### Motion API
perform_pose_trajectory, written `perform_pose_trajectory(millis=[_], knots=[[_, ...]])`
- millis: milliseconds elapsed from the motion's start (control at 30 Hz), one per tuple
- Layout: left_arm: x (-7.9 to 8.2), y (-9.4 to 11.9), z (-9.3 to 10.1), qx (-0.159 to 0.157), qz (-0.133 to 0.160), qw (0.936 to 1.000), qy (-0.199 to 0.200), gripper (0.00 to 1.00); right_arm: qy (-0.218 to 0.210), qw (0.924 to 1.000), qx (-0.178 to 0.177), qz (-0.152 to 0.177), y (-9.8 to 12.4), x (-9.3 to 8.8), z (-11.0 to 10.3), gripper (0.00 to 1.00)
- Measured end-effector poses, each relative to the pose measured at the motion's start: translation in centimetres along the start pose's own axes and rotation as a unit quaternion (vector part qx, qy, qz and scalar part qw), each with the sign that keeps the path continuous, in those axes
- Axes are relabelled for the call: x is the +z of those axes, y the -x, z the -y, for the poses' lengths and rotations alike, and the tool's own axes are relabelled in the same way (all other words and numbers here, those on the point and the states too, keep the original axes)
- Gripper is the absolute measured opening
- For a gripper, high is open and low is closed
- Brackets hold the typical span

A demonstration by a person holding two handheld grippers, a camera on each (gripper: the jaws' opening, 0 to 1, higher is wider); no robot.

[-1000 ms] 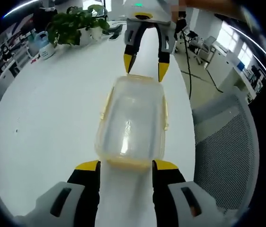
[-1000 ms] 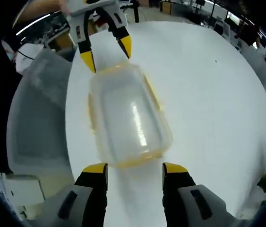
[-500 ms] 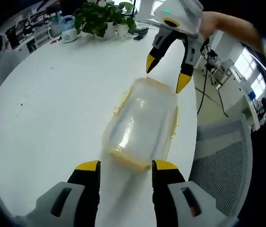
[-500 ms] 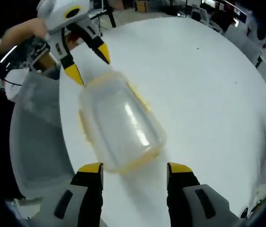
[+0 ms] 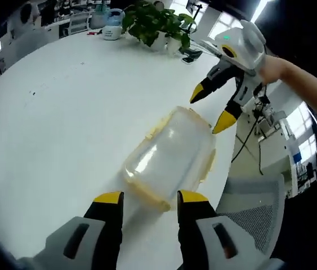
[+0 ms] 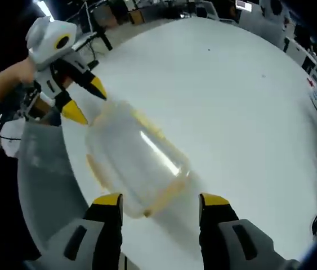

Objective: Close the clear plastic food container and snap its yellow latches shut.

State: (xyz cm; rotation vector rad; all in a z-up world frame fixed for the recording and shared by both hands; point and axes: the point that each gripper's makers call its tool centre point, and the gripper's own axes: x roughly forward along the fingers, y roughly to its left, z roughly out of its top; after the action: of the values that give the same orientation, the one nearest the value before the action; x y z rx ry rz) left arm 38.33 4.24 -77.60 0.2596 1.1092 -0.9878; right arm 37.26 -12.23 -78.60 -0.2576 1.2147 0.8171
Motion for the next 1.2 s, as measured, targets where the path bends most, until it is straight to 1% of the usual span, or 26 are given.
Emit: perform_pose_trajectory(millis=[67, 133, 200, 267, 400, 433, 500, 600, 633, 700, 733, 833, 867, 967, 1000, 1033, 1067, 1133, 1200], knots=[[0.1, 0.1, -0.1, 0.003, 0.004, 0.9998, 0.018, 0.36, -0.018, 0.9998, 0.002, 0.003, 0.0, 0.1, 0.0, 0.53], [0.0, 0.0, -0.3, 0.005, 0.002, 0.9993, 0.036, 0.34, -0.045, 0.999, 0.002, 0.009, -0.1, 0.2, 0.2, 0.52], [-0.3, -0.2, -0.3, 0.007, 0.0, 0.9986, 0.052, 0.34, -0.056, 0.9983, 0.0, 0.013, -0.2, 0.2, 0.3, 0.52], [-0.5, -0.4, -0.1, 0.002, 0.004, 0.9967, 0.082, 0.34, -0.065, 0.9978, 0.0, 0.012, -0.3, 0.1, 0.3, 0.51], [-0.6, -0.6, -0.4, 0.007, 0.007, 0.9941, 0.108, 0.34, -0.089, 0.9959, 0.005, 0.013, -0.6, 0.0, 0.1, 0.51], [-0.7, -0.6, -0.3, 0.007, 0.008, 0.9927, 0.12, 0.34, -0.096, 0.9953, 0.007, 0.012, -0.6, -0.1, 0.0, 0.5], [-0.9, -0.6, -0.5, 0.01, 0.005, 0.9908, 0.135, 0.31, -0.106, 0.9944, 0.001, 0.008, -0.7, -0.3, 0.1, 0.5], [-1.2, -0.7, -0.4, 0.008, -0.001, 0.9894, 0.145, 0.24, -0.122, 0.9925, 0.002, 0.004, -0.6, -0.5, 0.1, 0.47], [-1.4, -0.7, -0.4, 0.009, -0.002, 0.9881, 0.154, 0.24, -0.124, 0.9922, 0.002, 0.003, -0.7, -0.5, 0.2, 0.47], [-1.5, -0.7, -0.4, 0.008, 0.0, 0.9871, 0.16, 0.24, -0.126, 0.992, 0.001, 0.005, -0.7, -0.5, 0.2, 0.47], [-1.4, -0.6, -0.3, 0.007, 0.005, 0.9857, 0.168, 0.25, -0.128, 0.9918, 0.002, 0.005, -0.7, -0.5, 0.1, 0.47], [-1.4, -0.6, -0.4, 0.011, 0.009, 0.9847, 0.174, 0.28, -0.132, 0.9912, -0.002, 0.003, -0.7, -0.7, 0.0, 0.47], [-1.3, -0.6, -0.4, 0.014, 0.011, 0.9832, 0.181, 0.29, -0.135, 0.9908, -0.005, 0.004, -0.7, -0.7, 0.1, 0.47], [-1.4, -0.8, -0.5, 0.013, 0.009, 0.9793, 0.202, 0.3, -0.158, 0.9874, -0.006, 0.013, -0.8, -0.4, 0.4, 0.46], [-1.4, -0.9, -0.5, 0.013, 0.007, 0.9786, 0.205, 0.3, -0.161, 0.9868, -0.005, 0.016, -0.9, -0.4, 0.5, 0.46], [-1.4, -1.0, -0.3, 0.01, 0.009, 0.9792, 0.202, 0.3, -0.166, 0.9859, 0.0, 0.02, -0.9, -0.2, 0.3, 0.46], [-1.6, -1.1, -0.3, 0.013, 0.004, 0.9783, 0.207, 0.3, -0.17, 0.9852, 0.004, 0.021, -1.0, -0.2, 0.1, 0.46], [-1.8, -1.4, -0.2, 0.013, 0.002, 0.9782, 0.207, 0.3, -0.169, 0.9855, 0.005, 0.017, -1.1, -0.4, -0.1, 0.46], [-1.8, -1.6, 0.0, 0.007, 0.005, 0.9762, 0.217, 0.3, -0.167, 0.9857, 0.005, 0.018, -1.3, -0.4, -0.1, 0.45]])
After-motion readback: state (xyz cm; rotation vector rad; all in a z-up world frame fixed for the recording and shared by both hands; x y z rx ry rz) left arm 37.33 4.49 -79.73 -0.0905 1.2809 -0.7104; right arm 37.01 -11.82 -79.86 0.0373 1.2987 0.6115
